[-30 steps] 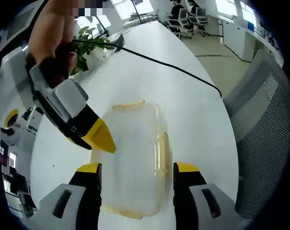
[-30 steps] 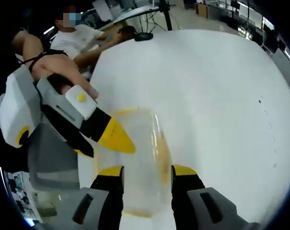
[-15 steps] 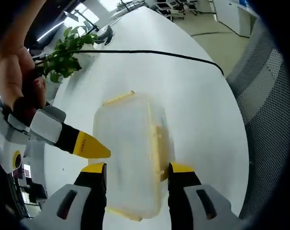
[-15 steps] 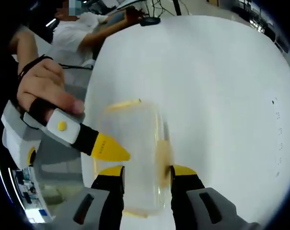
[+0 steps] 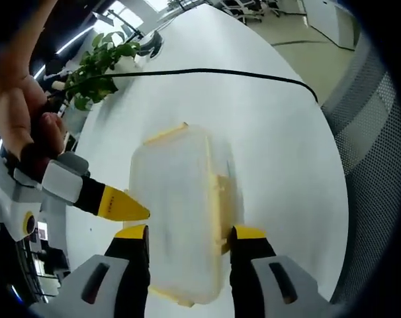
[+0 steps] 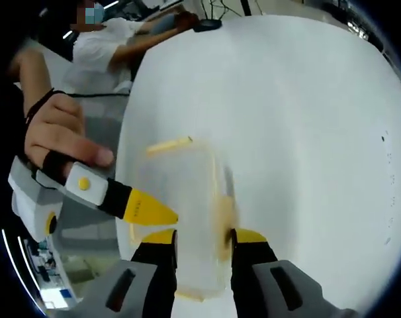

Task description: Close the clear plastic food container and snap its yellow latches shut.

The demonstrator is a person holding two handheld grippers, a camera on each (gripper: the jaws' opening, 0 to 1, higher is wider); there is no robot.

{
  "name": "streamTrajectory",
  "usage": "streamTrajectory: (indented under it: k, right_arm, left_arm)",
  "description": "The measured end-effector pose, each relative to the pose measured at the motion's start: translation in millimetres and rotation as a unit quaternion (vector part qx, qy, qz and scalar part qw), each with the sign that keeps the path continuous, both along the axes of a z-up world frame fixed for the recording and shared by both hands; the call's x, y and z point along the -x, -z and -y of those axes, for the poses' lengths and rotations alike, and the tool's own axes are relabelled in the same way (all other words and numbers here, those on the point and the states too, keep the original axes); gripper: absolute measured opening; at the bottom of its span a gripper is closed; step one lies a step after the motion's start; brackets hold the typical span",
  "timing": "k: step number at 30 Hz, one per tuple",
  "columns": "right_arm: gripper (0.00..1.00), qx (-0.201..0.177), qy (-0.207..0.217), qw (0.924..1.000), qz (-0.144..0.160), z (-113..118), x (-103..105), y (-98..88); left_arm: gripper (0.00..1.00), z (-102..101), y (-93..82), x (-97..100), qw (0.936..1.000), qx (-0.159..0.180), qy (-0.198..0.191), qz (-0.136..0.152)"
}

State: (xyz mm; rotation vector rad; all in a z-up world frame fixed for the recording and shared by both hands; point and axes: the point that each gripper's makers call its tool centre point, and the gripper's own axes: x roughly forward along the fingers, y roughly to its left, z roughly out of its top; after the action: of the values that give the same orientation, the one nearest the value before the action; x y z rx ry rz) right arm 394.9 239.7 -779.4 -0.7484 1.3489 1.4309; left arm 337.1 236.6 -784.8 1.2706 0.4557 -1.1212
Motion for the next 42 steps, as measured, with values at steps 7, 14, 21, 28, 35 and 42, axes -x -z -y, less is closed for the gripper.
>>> streamTrajectory:
  k: [7,14,21,28,35,42]
  right_arm:
    - [0.25,0.031,-0.002,0.9995,-0.005,-0.4,2.0,3.5]
    - [0.27,0.031,-0.011,0.9994,0.001,2.1,0.0,4.5]
    - [0.28,0.051,-0.014,0.9986,0.0,2.7,2.7,4.6]
    - [0.29,0.045,-0.011,0.9989,0.009,1.1,5.0,4.2]
    - [0.29,0.065,-0.018,0.9973,0.03,-0.2,8.2,2.8]
    - [0.29,0.055,-0.009,0.9975,0.043,3.0,16.5,-1.0]
  left_arm:
    - [0.43,1.7,3.8,-1.2,0.9999,-0.007,-0.005,0.006]
    - [0.44,1.5,1.2,-1.4,1.0,-0.004,0.004,0.005]
    - [0.44,1.7,1.1,-1.1,1.0,0.0,0.004,0.004]
    - [0.44,0.5,1.4,-0.1,1.0,0.005,0.005,0.006]
    - [0.45,0.0,0.5,2.6,1.0,0.0,0.006,0.007]
    - [0.46,0.2,-0.5,11.0,0.9997,-0.001,0.022,0.006]
